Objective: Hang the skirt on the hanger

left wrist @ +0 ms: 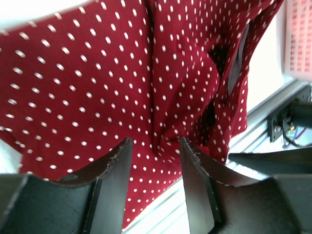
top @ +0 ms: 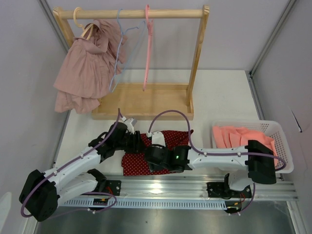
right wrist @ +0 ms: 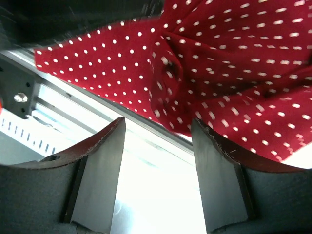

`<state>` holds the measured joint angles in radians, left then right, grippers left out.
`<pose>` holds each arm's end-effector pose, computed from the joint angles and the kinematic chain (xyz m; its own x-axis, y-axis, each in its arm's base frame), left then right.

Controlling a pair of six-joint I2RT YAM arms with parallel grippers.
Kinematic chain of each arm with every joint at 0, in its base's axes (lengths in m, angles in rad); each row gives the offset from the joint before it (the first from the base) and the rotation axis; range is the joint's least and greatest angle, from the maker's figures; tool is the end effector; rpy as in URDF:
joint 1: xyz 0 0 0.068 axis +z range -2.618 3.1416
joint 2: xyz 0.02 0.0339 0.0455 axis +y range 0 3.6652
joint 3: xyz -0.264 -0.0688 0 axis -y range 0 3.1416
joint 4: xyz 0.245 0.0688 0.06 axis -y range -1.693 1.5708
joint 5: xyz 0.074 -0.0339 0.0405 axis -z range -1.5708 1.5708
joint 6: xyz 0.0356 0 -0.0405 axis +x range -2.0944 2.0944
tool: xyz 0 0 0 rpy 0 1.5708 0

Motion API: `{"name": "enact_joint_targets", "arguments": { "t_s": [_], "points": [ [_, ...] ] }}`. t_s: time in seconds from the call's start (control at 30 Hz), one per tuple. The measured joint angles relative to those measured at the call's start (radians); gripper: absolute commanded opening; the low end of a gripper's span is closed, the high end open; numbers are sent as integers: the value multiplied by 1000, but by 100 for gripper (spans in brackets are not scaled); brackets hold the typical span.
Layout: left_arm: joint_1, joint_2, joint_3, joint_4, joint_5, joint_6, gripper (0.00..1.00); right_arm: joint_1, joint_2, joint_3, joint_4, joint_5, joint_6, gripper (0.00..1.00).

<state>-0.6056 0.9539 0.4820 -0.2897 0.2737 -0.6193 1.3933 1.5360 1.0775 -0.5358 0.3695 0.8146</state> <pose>0.1517 -0.1167 0.1962 -0.8735 -0.0750 -0.4811 0.2479 0.7819 -0.5720 0.0684 0.3083 0.2328 -0.7440 -0.3055 -0.5943 -0.4983 0.8462 0.1888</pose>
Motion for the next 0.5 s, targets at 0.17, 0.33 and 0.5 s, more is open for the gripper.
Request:
{"name": "enact_joint_targets", "arguments": {
  "t_s": [0.17, 0.33, 0.5],
  "points": [
    [-61, 14, -19, 27, 13, -17, 58, -7, -83, 0, -34, 33, 6, 63],
    [-101, 31, -34, 64, 13, -48, 64, -45, -103, 0, -70, 56, 28, 64],
    [-106, 32, -34, 85, 7, -63, 65, -154, -108, 4, -158, 71, 47, 65]
  ]
}}
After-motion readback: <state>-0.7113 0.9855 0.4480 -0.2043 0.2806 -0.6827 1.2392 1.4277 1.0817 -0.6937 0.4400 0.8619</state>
